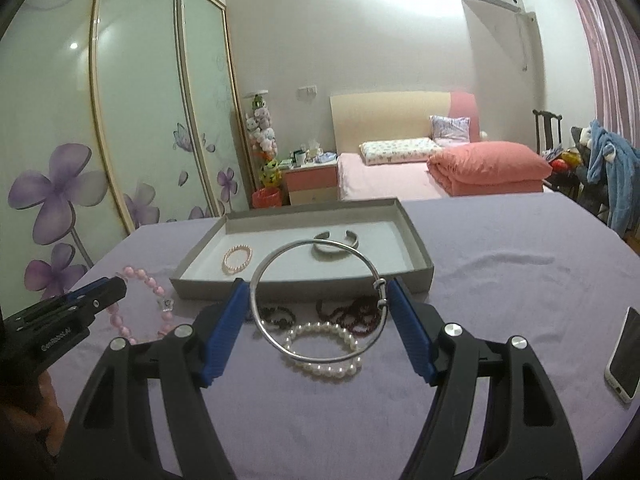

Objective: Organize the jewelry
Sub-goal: 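Lower both pieces into the grey tray, open both tools and withdraw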

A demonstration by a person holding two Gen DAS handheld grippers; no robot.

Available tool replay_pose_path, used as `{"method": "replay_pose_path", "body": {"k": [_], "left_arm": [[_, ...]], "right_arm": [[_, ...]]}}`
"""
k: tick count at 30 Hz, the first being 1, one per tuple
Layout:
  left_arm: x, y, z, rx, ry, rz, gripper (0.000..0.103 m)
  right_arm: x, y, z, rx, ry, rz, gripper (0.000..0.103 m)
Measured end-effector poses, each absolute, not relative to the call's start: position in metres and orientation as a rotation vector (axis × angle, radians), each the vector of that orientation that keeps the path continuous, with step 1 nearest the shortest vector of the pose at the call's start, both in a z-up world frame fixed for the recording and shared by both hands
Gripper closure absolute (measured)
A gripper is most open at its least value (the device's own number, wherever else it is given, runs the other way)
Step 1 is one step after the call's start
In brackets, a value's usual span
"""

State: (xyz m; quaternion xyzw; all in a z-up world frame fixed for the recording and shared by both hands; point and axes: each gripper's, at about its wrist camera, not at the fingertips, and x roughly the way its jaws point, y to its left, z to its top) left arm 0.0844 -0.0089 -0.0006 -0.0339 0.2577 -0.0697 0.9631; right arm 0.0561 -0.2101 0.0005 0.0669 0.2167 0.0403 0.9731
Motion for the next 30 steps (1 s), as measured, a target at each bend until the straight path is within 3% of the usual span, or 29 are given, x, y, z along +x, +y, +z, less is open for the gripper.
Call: {"method": "replay_pose_path", "body": {"k": [16,30], "left_arm": [[0.108,-0.035,0.032,-0.011,0.348,-0.092,0.080],[0.141,-0.050,0.026,0.019,0.313,-0.068,0.080]], "right_arm": [[0.081,-0.197,0.035,0.067,0.169,-0.032,0.034],[0.131,-0.200,0.036,0.054,0.114,-0.078,0.034]]}}
